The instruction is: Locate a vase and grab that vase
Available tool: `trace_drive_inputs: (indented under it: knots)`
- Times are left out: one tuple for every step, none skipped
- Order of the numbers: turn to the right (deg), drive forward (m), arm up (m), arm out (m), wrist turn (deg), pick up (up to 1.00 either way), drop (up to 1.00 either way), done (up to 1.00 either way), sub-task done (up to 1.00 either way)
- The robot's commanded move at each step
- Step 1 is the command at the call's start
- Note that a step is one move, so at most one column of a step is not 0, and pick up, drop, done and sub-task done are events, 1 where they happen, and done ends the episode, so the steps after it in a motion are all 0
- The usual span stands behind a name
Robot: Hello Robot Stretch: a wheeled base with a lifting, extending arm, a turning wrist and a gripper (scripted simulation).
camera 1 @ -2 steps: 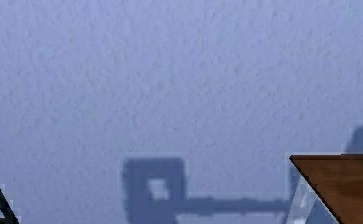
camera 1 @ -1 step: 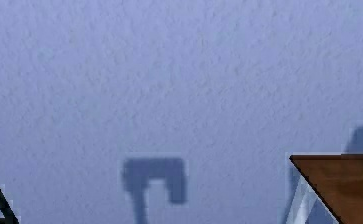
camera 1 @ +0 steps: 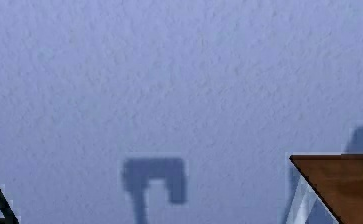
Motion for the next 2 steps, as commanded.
trace_drive_inputs:
  knots:
    - [0.0,0.0,0.1,0.0,0.0,0.0,0.0,0.0,0.0]
    - [0.0,0.0,0.0,0.0,0.0,0.0,0.0,1.0,0.0]
